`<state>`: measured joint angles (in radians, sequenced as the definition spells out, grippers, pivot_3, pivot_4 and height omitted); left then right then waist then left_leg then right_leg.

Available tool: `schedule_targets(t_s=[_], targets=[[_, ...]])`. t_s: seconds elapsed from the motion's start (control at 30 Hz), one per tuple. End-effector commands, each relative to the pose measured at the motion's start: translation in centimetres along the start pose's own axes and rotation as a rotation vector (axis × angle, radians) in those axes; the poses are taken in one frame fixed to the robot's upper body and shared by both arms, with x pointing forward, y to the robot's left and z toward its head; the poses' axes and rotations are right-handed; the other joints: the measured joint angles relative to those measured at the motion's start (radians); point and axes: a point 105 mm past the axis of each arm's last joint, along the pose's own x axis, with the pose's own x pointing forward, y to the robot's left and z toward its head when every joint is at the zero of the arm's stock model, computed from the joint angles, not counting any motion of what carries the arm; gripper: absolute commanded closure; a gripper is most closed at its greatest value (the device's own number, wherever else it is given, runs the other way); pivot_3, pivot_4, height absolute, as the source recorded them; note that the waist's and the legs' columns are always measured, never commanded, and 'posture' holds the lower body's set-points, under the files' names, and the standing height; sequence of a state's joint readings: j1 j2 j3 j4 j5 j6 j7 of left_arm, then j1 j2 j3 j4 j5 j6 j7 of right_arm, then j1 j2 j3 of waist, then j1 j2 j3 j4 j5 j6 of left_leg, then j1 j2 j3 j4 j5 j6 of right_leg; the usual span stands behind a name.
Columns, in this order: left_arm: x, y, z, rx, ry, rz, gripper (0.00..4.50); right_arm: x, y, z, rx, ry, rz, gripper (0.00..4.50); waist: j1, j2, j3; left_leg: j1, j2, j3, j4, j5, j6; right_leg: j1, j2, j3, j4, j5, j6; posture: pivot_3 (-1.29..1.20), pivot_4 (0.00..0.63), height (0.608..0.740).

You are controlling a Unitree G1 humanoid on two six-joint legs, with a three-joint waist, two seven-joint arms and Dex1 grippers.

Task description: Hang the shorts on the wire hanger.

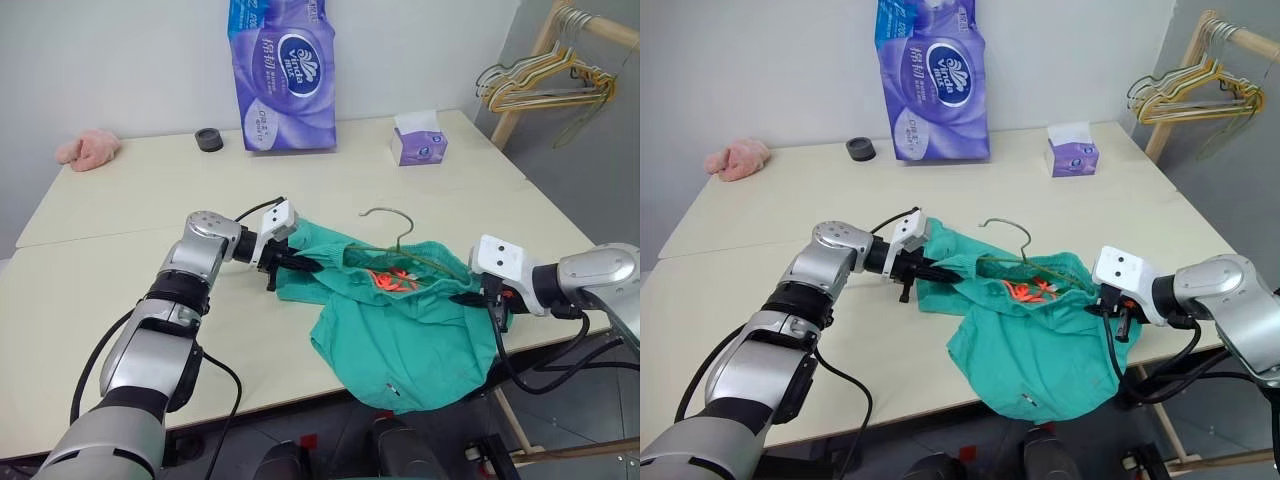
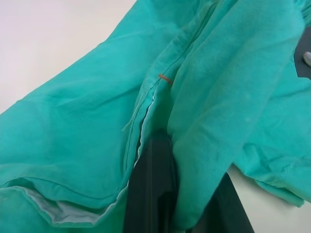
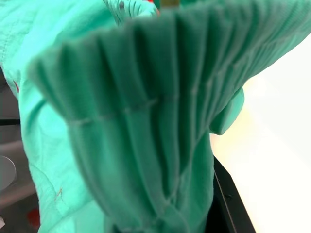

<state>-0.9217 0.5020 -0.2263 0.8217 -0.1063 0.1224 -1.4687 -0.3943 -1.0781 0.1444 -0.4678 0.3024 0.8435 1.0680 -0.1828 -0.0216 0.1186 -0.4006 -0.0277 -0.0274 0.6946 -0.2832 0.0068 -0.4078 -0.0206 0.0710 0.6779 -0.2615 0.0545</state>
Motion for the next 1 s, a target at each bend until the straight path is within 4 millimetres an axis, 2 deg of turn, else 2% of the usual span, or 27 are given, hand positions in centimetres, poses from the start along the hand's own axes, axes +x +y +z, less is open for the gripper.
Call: schedule_targets(t_s=[0.03,0.23,0.47,0.6,0.77,1.0], targets=[[-1.7,1.5,1.0,0.014,-0.040,0.118,4.48,-0.9,0.3,0.4,-0.012,-0.010,0.006,4.50,0.000,0.000,0.000,0.000,0.000,0.000,0.000,0.000,0.000,0.000,0.000,0.000,0.000,0.000,0.000,-0.26,0.092,0.740],[-1.9,1.8,0.9,-0.009,-0.058,0.147,4.48,-1.1,1.4,0.2,-0.005,-0.004,0.040,4.50,0.000,0.000,0.000,0.000,0.000,0.000,0.000,0.000,0.000,0.000,0.000,0.000,0.000,0.000,0.000,-0.26,0.093,0.740],[-1.2,-0.7,0.8,-0.051,-0.059,-0.036,4.48,-0.7,1.1,1.1,-0.007,-0.053,0.014,4.50,-0.012,0.000,0.000,0.000,0.000,0.000,-0.001,0.000,0.000,0.000,0.000,0.000,0.000,0.000,0.000,-0.27,0.094,0.740],[-1.2,-0.7,1.5,-0.071,-0.088,-0.033,3.47,-0.7,0.9,1.2,-0.010,-0.059,0.009,4.50,-0.010,0.000,0.000,0.000,0.000,-0.001,0.000,0.000,0.000,0.000,0.000,0.000,0.000,0.000,0.000,-0.26,0.094,0.740],[-1.9,-1.2,0.4,-0.013,-0.012,-0.054,2.02,-0.8,0.7,1.2,-0.014,-0.054,0.008,4.50,-0.011,0.000,0.000,0.000,0.000,-0.001,0.000,0.000,0.000,0.000,0.000,0.000,0.000,0.000,0.000,-0.26,0.094,0.740],[-2.3,-1.3,-0.5,0.033,0.057,-0.070,2.02,-1.2,1.0,0.8,-0.012,-0.041,0.015,4.50,-0.010,0.000,0.000,0.000,0.000,-0.001,0.000,0.000,0.000,0.000,0.000,0.000,0.000,0.000,0.000,-0.27,0.094,0.740]])
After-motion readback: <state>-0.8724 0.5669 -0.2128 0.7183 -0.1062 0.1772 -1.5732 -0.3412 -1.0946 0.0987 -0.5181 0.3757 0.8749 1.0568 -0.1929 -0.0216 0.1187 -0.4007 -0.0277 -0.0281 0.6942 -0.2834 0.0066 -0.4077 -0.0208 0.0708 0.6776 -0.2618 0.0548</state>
